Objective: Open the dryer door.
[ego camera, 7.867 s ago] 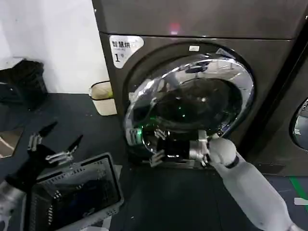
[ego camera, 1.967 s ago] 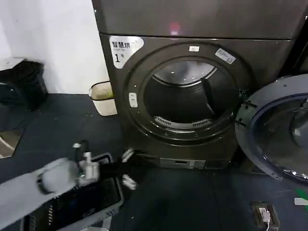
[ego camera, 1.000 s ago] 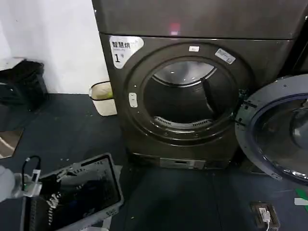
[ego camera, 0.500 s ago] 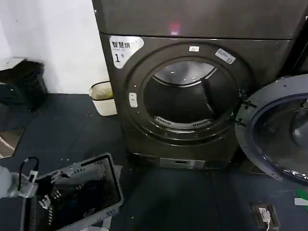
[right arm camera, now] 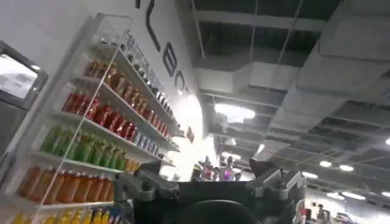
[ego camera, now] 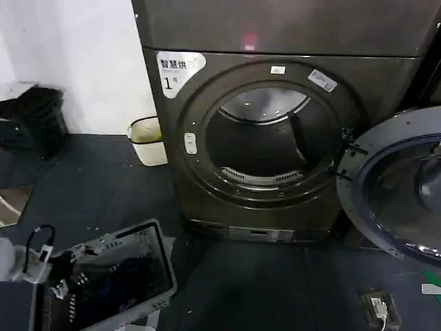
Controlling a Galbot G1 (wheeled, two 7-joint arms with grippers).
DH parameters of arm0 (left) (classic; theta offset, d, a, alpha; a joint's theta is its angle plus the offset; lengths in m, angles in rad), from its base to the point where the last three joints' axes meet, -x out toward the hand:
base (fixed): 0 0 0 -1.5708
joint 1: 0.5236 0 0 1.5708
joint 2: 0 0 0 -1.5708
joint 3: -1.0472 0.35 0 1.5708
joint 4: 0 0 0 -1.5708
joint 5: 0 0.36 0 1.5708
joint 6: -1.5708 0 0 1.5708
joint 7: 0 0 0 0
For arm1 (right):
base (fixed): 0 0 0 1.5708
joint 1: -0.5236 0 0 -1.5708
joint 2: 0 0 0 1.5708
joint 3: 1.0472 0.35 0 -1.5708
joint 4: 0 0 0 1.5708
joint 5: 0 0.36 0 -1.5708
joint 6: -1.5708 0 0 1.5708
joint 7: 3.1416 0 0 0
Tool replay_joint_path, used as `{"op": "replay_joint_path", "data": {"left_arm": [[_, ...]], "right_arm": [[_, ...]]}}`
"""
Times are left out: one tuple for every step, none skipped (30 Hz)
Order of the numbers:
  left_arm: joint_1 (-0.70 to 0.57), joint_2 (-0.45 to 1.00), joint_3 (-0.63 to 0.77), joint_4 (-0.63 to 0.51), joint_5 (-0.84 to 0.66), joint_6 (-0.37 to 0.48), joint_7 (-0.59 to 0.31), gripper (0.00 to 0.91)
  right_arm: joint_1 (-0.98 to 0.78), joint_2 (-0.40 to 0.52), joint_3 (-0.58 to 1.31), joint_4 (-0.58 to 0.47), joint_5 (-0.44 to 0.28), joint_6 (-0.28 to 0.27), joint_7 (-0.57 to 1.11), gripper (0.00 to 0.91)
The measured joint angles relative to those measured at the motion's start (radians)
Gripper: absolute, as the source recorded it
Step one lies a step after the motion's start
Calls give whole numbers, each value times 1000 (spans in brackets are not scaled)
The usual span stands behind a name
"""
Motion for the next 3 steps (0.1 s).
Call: {"op": "replay_joint_path", "data": {"left_arm": [[-1,-1,-1,0,10,-1,2,907],[-1,-1,-3,2,15,-4,4,907],[-2,-1,-5,5,16,-5,7,907]], "right_arm": [[0,0,0,3,0,-1,0,907],[0,0,0,5,1,-2,0,907],[1,0,0,5,1,-2,0,907]]}}
